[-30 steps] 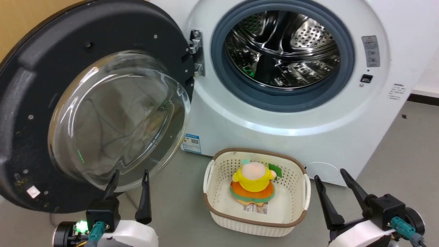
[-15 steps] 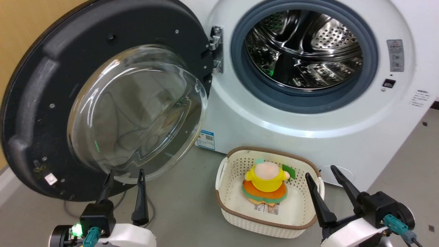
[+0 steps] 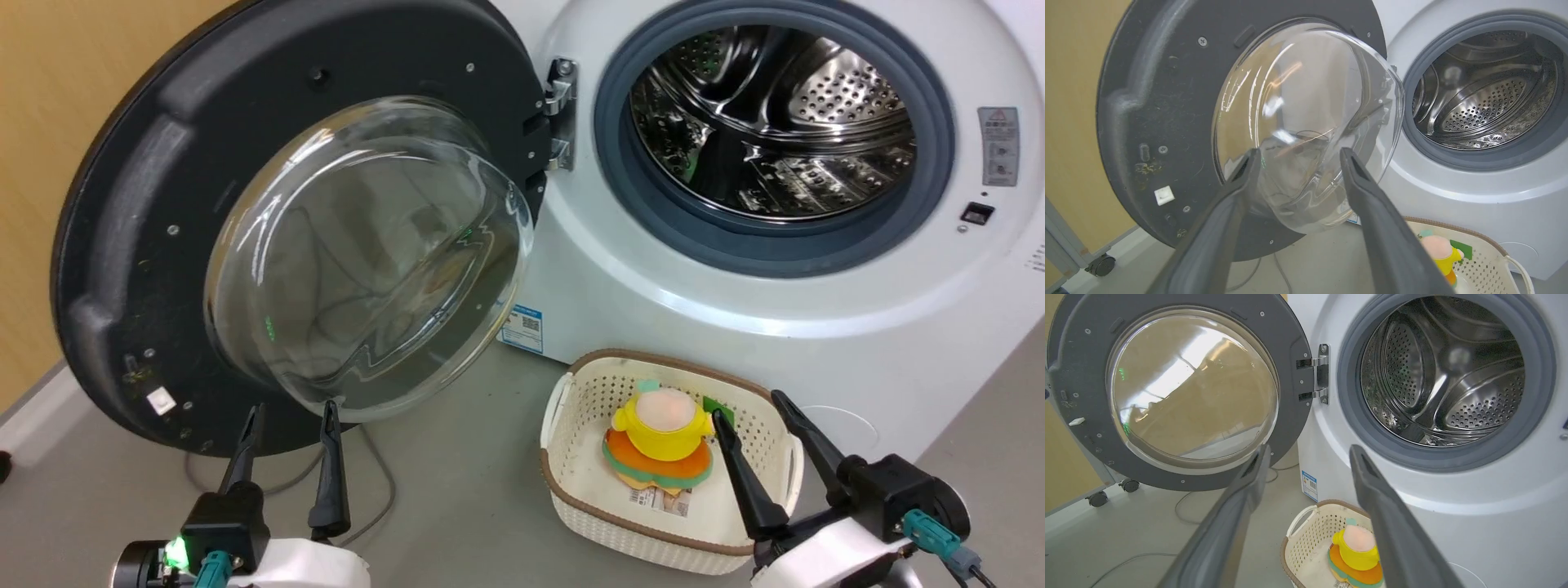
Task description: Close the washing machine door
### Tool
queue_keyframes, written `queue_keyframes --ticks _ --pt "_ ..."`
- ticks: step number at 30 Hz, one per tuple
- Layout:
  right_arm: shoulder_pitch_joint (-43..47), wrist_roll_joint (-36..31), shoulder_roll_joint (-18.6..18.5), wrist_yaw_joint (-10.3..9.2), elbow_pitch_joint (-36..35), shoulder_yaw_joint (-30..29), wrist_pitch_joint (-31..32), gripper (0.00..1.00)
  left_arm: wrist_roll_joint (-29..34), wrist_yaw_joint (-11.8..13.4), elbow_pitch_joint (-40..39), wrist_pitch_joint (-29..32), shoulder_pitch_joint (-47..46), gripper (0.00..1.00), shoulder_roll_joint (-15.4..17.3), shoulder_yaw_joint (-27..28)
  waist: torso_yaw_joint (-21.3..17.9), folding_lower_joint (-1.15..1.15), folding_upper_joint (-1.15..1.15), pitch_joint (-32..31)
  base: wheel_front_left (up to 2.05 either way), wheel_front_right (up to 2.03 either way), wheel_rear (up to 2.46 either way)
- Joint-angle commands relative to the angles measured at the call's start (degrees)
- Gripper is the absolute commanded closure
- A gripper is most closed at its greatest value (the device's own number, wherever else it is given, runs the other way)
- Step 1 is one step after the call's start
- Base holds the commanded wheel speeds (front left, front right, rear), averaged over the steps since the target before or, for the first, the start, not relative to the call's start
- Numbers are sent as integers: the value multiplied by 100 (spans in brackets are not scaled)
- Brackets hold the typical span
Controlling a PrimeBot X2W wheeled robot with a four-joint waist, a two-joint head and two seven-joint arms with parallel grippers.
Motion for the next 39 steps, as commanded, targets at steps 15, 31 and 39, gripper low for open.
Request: queue_keyframes --ticks 15,31,39 --pt "-303 250 -145 3 197 348 -219 0 -82 178 -195 -224 207 0 1 21 393 0 0 34 0 0 0" --pt "-385 448 -216 4 321 596 -409 0 -118 273 -294 -415 315 0 -2 3 777 0 0 39 0 0 0" --pt "-413 542 -248 4 374 717 -504 0 -133 300 -334 -511 355 0 -3 -4 968 0 0 37 0 0 0"
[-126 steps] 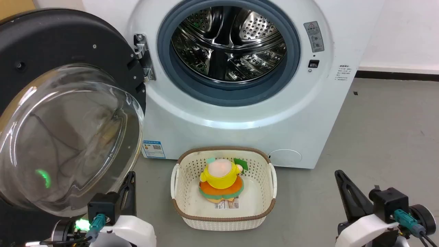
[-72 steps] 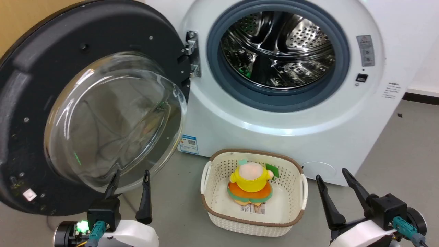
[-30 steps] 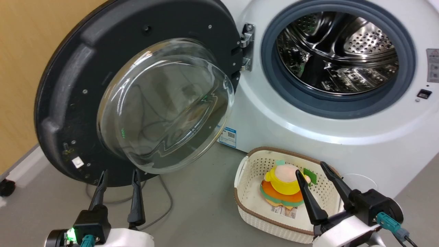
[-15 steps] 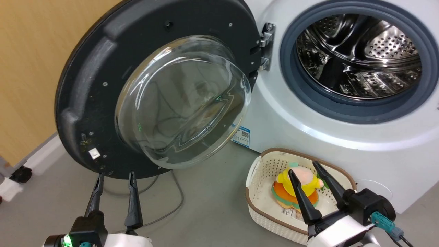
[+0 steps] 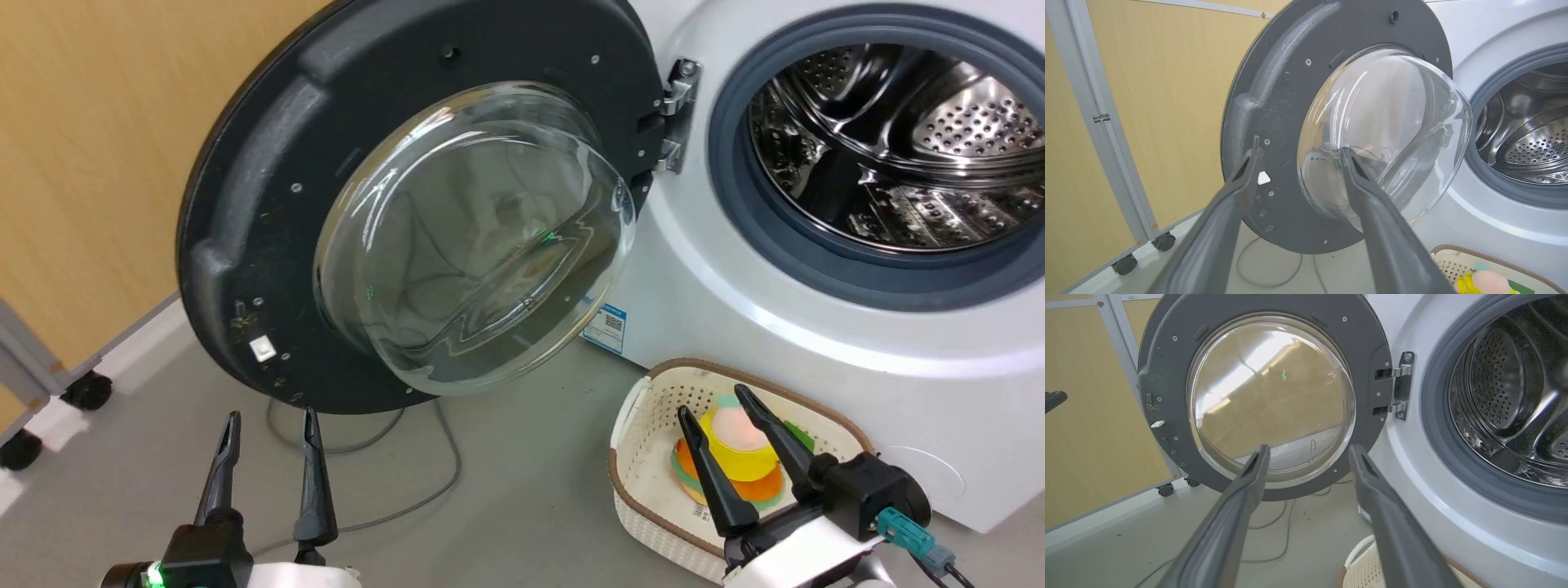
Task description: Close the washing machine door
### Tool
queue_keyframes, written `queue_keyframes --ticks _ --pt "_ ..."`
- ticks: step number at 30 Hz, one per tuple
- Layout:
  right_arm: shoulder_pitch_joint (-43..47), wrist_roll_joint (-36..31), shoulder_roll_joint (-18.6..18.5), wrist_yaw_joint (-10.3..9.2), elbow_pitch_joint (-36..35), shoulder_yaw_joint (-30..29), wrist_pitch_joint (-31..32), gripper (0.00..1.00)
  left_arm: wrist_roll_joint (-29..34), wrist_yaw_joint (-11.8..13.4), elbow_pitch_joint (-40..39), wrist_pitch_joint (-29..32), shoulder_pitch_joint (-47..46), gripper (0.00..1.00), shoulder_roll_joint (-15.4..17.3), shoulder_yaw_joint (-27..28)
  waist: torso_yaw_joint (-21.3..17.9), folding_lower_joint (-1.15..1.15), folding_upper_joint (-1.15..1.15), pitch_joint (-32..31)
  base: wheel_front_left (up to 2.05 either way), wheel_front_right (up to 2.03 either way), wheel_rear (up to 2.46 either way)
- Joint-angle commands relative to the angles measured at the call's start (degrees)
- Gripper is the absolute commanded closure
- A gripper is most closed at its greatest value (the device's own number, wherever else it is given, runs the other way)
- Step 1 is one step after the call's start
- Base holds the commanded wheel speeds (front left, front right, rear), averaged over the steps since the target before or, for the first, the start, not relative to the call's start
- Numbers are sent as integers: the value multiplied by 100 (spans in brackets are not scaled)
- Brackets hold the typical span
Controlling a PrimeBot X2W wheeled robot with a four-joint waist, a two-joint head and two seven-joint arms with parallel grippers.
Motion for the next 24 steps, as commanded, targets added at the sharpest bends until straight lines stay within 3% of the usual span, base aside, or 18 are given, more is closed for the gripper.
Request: queue_keyframes --ticks 1,17,18,19,20,24 --pt "-105 43 -42 4 26 31 -52 0 -31 23 -34 -46 87 0 1 -2 23 0 0 0 0 0 0" --pt "-49 143 -52 5 71 94 -196 0 -56 42 -26 -191 94 0 0 -29 317 0 0 8 0 0 0" --pt "-45 144 -52 5 71 87 -196 0 -59 39 -23 -191 89 9 0 -30 317 0 0 8 0 0 0" --pt "-42 145 -51 5 70 79 -196 0 -58 35 -24 -191 84 59 -1 -32 317 0 0 8 0 0 0" --pt "-40 145 -50 5 70 73 -196 0 -53 26 -28 -191 81 100 -1 -37 317 0 0 7 0 0 0" --pt "-13 133 -37 5 54 39 -196 0 -95 -30 -108 -191 29 100 1 9 320 0 0 8 0 0 0"
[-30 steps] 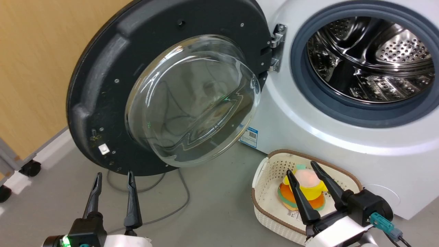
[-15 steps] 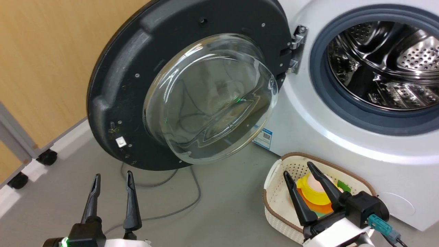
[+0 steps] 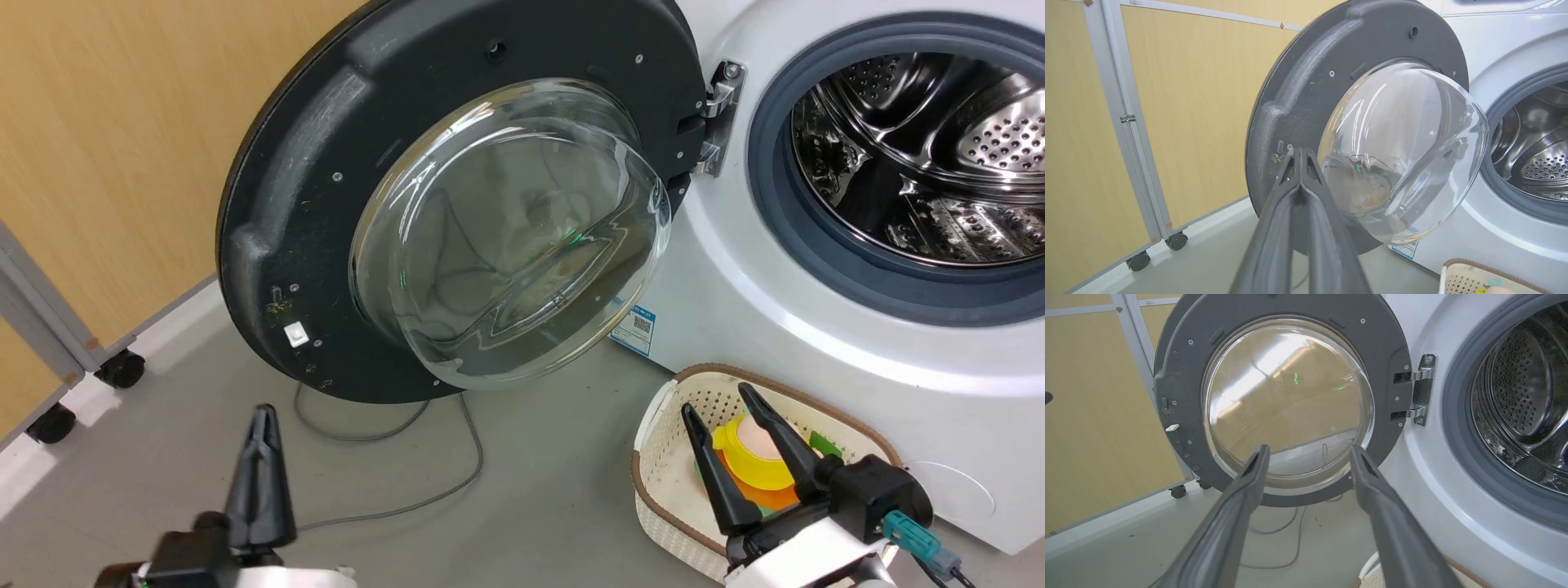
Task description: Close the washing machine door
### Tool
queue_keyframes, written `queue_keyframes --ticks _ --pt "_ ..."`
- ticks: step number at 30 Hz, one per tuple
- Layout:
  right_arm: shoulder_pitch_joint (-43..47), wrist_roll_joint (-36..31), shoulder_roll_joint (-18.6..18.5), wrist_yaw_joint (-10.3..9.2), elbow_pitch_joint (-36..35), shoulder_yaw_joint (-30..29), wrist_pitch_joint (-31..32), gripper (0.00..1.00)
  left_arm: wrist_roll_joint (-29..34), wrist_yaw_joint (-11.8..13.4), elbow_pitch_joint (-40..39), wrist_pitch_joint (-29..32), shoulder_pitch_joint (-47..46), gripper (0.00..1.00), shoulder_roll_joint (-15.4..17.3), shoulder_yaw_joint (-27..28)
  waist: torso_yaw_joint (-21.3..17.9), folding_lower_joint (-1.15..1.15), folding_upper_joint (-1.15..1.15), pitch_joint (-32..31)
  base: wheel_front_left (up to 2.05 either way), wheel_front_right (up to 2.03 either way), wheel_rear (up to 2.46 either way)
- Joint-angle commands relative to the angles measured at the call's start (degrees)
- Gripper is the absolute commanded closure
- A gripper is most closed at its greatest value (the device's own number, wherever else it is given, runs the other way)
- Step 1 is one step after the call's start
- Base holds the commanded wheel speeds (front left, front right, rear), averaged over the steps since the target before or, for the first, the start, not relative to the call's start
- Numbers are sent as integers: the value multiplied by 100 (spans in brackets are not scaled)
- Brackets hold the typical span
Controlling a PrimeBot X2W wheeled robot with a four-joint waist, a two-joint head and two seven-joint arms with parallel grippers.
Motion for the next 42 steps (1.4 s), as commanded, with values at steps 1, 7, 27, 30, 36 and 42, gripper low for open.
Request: queue_keyframes --ticks 1,7,27,30,36,42 --pt "16 33 4 5 -10 -18 -26 0 -58 -31 -37 -32 -51 100 5 37 2 0 0 1 0 0 0" --pt "137 -19 12 5 -75 -155 -26 0 -345 -442 -17 -32 -563 100 455 398 12 0 0 24 0 0 0" --pt "324 -317 -62 5 -552 -507 67 0 -4189 -990 3084 2139 -3830 100 1652 2623 -527 0 0 737 0 0 0" --pt "282 -321 -87 5 -582 -494 88 0 -4749 -835 3653 2508 -4216 100 1639 2935 -608 0 0 813 0 0 0" --pt "221 -311 -156 5 -626 -477 126 0 -5534 -557 4551 3104 -4793 100 1602 3356 -695 0 0 913 0 0 0" --pt "196 -311 -161 5 -633 -455 147 0 -5854 -697 4960 3985 -4916 100 1589 3216 -758 0 0 908 0 0 0"
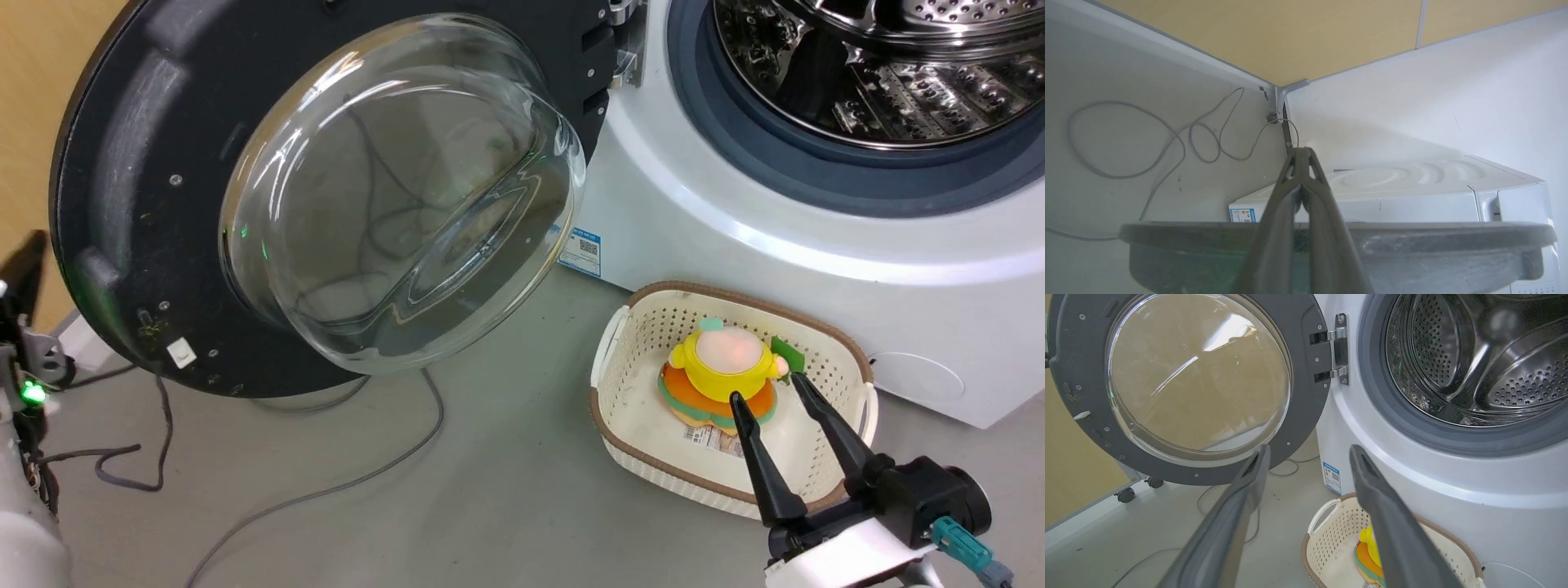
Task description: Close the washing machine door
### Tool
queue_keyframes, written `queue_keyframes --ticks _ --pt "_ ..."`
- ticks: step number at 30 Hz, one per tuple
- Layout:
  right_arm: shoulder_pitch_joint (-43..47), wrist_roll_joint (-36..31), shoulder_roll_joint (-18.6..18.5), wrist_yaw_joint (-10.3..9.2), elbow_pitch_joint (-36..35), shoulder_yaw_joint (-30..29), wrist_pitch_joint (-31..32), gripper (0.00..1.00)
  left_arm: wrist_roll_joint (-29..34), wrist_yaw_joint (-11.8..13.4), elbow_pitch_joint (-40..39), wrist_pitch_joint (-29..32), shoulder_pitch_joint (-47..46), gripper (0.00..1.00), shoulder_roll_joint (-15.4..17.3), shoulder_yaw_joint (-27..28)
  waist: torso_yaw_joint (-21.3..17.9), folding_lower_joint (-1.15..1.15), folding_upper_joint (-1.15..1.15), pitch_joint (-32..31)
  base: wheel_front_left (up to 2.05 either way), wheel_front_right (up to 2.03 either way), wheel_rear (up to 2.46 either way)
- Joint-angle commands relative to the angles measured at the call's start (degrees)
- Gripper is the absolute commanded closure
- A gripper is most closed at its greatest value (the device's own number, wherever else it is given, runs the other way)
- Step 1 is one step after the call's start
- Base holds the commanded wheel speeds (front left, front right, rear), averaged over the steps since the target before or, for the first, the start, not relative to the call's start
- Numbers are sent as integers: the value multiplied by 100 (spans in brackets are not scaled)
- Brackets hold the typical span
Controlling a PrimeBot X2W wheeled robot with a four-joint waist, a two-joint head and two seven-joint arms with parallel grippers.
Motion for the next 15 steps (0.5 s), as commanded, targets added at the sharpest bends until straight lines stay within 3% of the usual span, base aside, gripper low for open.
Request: queue_keyframes --ticks 1,8,15 --pt "-77 -42 -15 5 -36 7 -1 0 -30 -72 33 161 -33 100 2 -57 -12 -1 0 -16 0 0 0" --pt "-25 -29 51 5 37 -26 -31 0 -301 -311 13 1337 201 100 53 -282 -30 -1 0 -167 0 0 0" --pt "79 -12 153 5 145 -113 -91 0 -772 -466 -620 2665 744 100 -87 -440 4 -1 0 -417 0 0 0"
